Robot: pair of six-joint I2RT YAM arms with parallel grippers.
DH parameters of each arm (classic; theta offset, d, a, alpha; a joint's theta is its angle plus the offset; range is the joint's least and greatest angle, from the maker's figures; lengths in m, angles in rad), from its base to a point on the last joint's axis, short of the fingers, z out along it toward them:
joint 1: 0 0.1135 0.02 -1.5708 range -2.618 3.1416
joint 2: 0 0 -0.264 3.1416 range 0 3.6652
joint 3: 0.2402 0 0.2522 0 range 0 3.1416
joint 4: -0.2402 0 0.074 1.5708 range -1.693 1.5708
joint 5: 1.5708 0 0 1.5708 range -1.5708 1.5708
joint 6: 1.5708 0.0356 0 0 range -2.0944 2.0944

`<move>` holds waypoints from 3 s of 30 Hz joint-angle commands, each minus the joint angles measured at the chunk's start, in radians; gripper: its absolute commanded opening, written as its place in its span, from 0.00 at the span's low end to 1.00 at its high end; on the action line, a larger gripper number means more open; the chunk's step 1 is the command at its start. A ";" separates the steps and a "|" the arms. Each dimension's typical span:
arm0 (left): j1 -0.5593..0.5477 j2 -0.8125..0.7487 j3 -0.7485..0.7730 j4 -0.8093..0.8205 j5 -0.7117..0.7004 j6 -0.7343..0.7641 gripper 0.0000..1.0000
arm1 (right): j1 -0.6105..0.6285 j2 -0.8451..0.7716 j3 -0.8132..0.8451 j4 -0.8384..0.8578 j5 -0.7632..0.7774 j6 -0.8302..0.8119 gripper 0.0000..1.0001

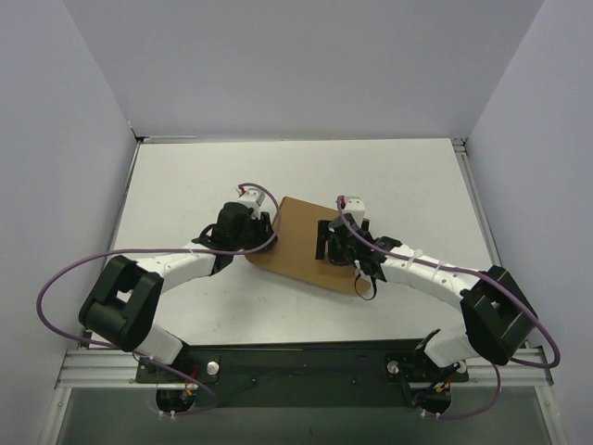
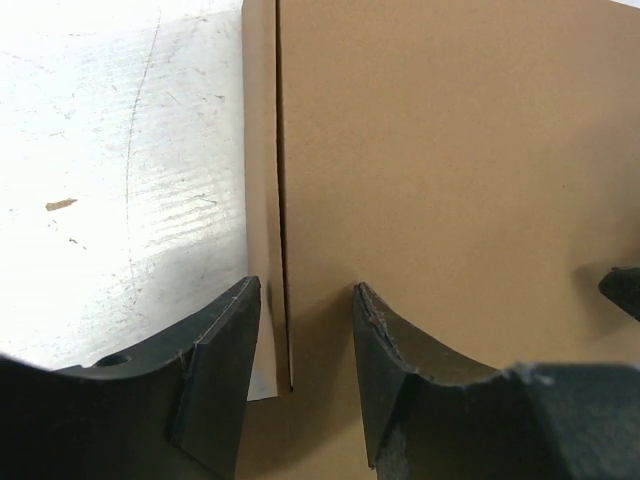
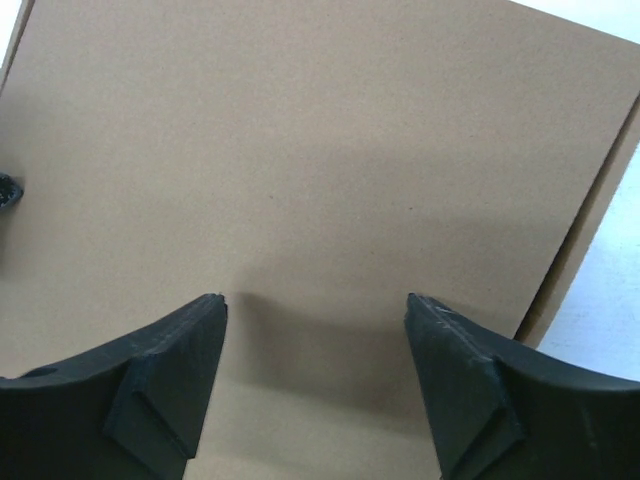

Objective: Fold the paper box

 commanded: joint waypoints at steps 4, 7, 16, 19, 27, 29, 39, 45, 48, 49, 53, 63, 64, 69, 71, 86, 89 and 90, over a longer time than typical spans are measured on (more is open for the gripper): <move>0.017 -0.076 0.028 -0.062 -0.008 0.015 0.58 | -0.036 -0.063 0.025 -0.122 -0.173 -0.022 0.88; 0.040 -0.105 0.039 -0.059 0.037 -0.011 0.68 | -0.119 -0.116 0.074 -0.225 -0.293 -0.022 0.89; 0.083 -0.068 0.030 0.025 0.135 -0.054 0.76 | -0.438 -0.260 -0.053 -0.276 -0.502 -0.050 0.92; 0.089 -0.037 0.022 0.051 0.157 -0.070 0.76 | -0.484 -0.254 -0.113 -0.221 -0.585 -0.028 0.93; 0.112 -0.039 -0.055 0.200 0.243 -0.168 0.76 | -0.530 -0.203 -0.304 0.115 -0.697 0.124 0.92; 0.115 -0.063 -0.065 0.195 0.211 -0.186 0.78 | -0.542 -0.154 -0.323 0.159 -0.717 0.143 0.91; 0.209 -0.123 -0.082 0.116 0.275 -0.215 0.87 | -0.573 0.076 -0.432 0.557 -0.838 0.251 0.86; 0.298 -0.122 -0.131 0.134 0.290 -0.249 0.87 | -0.572 0.157 -0.438 0.693 -0.870 0.297 0.83; 0.298 -0.067 -0.131 0.209 0.353 -0.248 0.79 | -0.567 0.163 -0.415 0.639 -0.841 0.265 0.84; 0.290 -0.039 -0.130 0.252 0.373 -0.249 0.77 | -0.561 0.165 -0.409 0.620 -0.832 0.253 0.85; 0.259 0.013 -0.124 0.300 0.385 -0.243 0.75 | -0.547 0.177 -0.385 0.575 -0.811 0.231 0.86; 0.186 0.024 -0.137 0.310 0.379 -0.226 0.63 | -0.473 0.275 -0.334 0.595 -0.789 0.251 0.84; 0.186 0.004 -0.142 0.309 0.378 -0.223 0.63 | -0.475 0.280 -0.334 0.603 -0.794 0.262 0.81; 0.245 -0.068 -0.208 0.324 0.381 -0.258 0.73 | -0.501 0.286 -0.355 0.624 -0.815 0.266 0.49; 0.262 -0.109 -0.216 0.312 0.378 -0.263 0.77 | -0.518 0.282 -0.368 0.640 -0.823 0.259 0.40; 0.387 -0.208 -0.230 0.241 0.483 -0.315 0.85 | -0.598 0.308 -0.435 0.810 -0.952 0.282 0.20; 0.385 -0.148 -0.228 0.306 0.534 -0.361 0.85 | -0.601 0.298 -0.438 0.804 -0.947 0.276 0.20; 0.384 -0.136 -0.226 0.338 0.545 -0.372 0.85 | -0.602 0.295 -0.438 0.799 -0.946 0.272 0.20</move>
